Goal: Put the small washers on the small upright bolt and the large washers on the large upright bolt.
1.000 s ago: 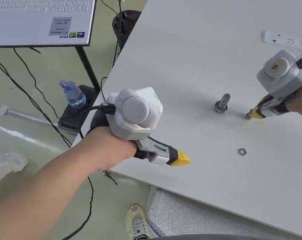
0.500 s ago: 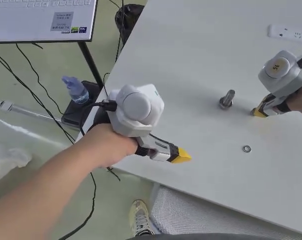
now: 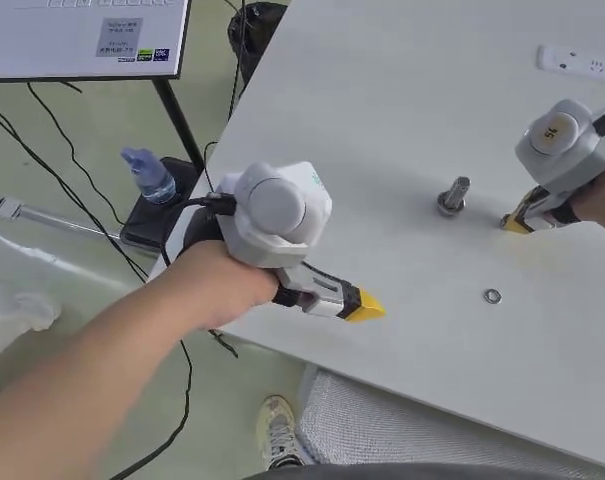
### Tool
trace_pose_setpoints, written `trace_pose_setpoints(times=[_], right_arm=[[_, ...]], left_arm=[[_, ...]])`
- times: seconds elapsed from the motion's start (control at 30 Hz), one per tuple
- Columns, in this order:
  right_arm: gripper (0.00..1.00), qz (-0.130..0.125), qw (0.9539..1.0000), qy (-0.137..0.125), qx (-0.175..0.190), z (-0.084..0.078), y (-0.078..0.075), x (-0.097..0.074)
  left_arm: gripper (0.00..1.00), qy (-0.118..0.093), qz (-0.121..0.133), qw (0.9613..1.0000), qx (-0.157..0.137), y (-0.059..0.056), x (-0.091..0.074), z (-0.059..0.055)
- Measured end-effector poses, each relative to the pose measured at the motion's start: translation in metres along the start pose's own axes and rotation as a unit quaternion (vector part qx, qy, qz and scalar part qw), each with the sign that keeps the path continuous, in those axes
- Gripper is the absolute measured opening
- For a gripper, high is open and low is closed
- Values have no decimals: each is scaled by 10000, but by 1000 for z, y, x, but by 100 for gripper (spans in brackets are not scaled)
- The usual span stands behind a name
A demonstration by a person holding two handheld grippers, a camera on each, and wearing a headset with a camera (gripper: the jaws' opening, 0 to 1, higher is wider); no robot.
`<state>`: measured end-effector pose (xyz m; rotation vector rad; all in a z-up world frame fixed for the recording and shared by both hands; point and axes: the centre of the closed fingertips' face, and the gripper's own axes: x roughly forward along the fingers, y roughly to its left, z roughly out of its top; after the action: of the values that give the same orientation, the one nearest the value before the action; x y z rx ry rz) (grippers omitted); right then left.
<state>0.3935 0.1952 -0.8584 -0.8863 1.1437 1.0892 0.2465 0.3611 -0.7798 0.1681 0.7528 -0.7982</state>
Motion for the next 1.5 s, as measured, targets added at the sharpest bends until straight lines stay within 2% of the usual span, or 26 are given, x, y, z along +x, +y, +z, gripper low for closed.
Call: trace_pose_setpoints(times=[0.7,0.83,1.03,1.37,1.43,1.5], right_arm=[[14,-10,10000,44,-55,1,-2,4],[21,-26,9999,-4,-99,4,-1,4],[23,-3,10000,18,-74,5,0,2],[26,70,10000,35,-52,4,4,-3],[26,215,9998,-1,18,6,8,-6],[26,171,9998,-13,-28,7,7,-9]], left_arm=[[90,7,22,10000,-5,0,-4,-2],[90,-1,27,10000,-12,-2,-4,-4],[90,24,23,10000,-15,-2,-4,-7],[90,-27,55,10000,31,0,-7,-3],[92,-64,118,9999,32,2,-7,-1],[94,-123,167,9998,32,4,-7,2]])
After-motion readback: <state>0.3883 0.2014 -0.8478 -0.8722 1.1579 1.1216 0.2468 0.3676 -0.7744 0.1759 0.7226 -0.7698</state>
